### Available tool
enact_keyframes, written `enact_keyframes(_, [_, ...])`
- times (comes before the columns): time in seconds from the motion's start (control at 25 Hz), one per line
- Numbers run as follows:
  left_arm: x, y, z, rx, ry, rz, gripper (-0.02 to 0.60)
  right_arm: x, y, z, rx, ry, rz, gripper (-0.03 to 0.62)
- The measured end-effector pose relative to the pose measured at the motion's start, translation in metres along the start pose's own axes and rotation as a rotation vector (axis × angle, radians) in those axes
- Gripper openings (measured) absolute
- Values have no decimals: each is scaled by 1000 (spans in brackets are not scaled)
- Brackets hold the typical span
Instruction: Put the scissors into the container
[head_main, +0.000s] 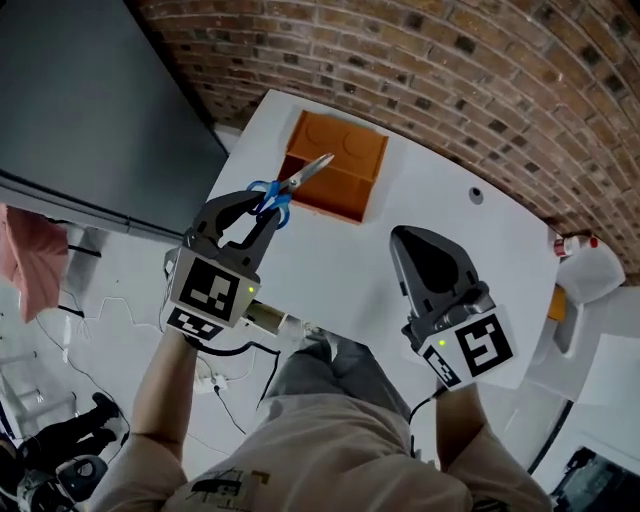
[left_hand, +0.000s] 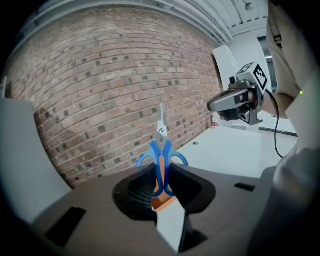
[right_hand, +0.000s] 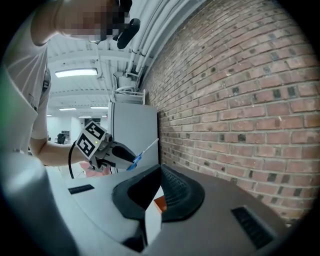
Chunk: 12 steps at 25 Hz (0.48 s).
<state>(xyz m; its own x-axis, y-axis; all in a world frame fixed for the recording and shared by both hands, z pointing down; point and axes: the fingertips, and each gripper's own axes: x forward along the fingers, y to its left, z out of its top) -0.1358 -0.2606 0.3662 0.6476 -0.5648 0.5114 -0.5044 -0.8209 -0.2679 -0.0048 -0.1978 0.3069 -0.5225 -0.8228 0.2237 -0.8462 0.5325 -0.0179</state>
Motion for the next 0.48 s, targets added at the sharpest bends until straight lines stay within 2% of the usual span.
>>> enact_keyframes(0.12, [33, -2, -15, 33, 42, -62, 84, 17, -13, -13, 17, 16, 14, 6])
enact_keyframes(0.48, [118, -2, -60, 174, 207, -172, 84, 63, -47, -42, 45, 42, 54, 6])
